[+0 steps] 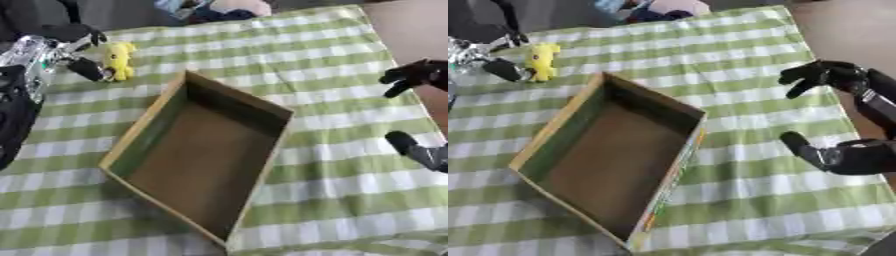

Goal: Pick up objects on the table and place them in the box.

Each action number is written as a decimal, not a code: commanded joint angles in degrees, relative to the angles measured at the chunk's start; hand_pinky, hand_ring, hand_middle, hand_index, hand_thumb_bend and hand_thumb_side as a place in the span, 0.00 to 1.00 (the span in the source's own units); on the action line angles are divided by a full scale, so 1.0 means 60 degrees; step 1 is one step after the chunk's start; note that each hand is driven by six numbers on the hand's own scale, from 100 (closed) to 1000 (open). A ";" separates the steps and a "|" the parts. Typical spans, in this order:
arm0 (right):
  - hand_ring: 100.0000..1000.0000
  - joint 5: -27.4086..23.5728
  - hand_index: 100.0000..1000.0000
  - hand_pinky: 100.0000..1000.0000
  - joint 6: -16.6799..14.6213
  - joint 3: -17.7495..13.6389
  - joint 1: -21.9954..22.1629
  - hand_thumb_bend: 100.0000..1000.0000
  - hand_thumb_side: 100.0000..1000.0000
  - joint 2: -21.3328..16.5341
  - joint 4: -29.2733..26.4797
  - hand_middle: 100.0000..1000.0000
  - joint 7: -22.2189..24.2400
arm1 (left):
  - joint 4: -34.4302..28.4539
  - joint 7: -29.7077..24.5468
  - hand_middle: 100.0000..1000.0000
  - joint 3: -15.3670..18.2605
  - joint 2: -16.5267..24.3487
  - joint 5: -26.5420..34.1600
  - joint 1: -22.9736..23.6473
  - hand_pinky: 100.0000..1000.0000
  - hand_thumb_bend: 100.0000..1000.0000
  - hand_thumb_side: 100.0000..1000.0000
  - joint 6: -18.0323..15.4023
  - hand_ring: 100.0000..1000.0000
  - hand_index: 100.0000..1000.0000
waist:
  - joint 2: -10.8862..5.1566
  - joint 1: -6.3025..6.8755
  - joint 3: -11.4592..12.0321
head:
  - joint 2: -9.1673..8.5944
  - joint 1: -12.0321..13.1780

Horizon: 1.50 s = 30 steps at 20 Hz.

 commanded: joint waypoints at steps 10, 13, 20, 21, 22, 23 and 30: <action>0.69 -0.0088 0.90 0.79 -0.0012 -0.0039 -0.0211 0.18 0.20 -0.0079 -0.0051 0.76 0.0048 | 0.0302 0.0898 0.76 0.0064 -0.0008 -0.0581 -0.0037 0.81 0.21 0.39 0.0807 0.77 0.90 | -0.0012 0.0036 -0.0103 | -0.0175 -0.0018; 0.69 -0.0090 0.89 0.79 -0.0013 -0.0041 -0.0215 0.18 0.20 -0.0084 -0.0049 0.76 0.0052 | 0.0383 0.0857 0.74 0.0070 -0.0058 -0.0520 -0.0012 0.80 0.20 0.39 0.0828 0.76 0.88 | 0.0035 0.0056 -0.0131 | -0.0194 -0.0019; 0.69 -0.0094 0.90 0.79 -0.0019 -0.0046 -0.0228 0.17 0.20 -0.0070 -0.0040 0.76 0.0061 | 0.0451 0.1093 0.57 0.0060 -0.0163 -0.0800 0.0000 0.69 0.00 0.37 0.0948 0.59 0.74 | 0.0097 0.0084 -0.0155 | -0.0229 -0.0015; 0.69 -0.0096 0.90 0.79 -0.0019 -0.0046 -0.0230 0.17 0.20 -0.0068 -0.0039 0.76 0.0061 | 0.0442 0.1209 0.57 0.0061 -0.0170 -0.0861 0.0007 0.69 0.00 0.37 0.0978 0.59 0.74 | 0.0099 0.0084 -0.0155 | -0.0233 -0.0015; 0.69 -0.0097 0.90 0.79 -0.0020 -0.0046 -0.0230 0.17 0.21 -0.0066 -0.0037 0.76 0.0063 | 0.0426 0.1357 0.50 0.0069 -0.0171 -0.0924 0.0011 0.66 0.00 0.38 0.1019 0.53 0.68 | 0.0098 0.0083 -0.0153 | -0.0234 -0.0016; 0.69 -0.0098 0.90 0.79 -0.0021 -0.0045 -0.0229 0.17 0.21 -0.0064 -0.0036 0.76 0.0065 | 0.0405 0.1550 0.47 0.0079 -0.0173 -0.0987 0.0020 0.64 0.00 0.39 0.1073 0.50 0.65 | 0.0098 0.0082 -0.0150 | -0.0234 -0.0016; 0.69 -0.0084 0.90 0.79 -0.0023 -0.0065 -0.0222 0.16 0.21 -0.0076 -0.0025 0.76 0.0048 | 0.0088 0.2913 0.33 0.0115 0.0032 -0.0845 0.0032 0.58 0.00 0.45 0.1380 0.37 0.50 | 0.0064 0.0071 -0.0115 | -0.0264 -0.0032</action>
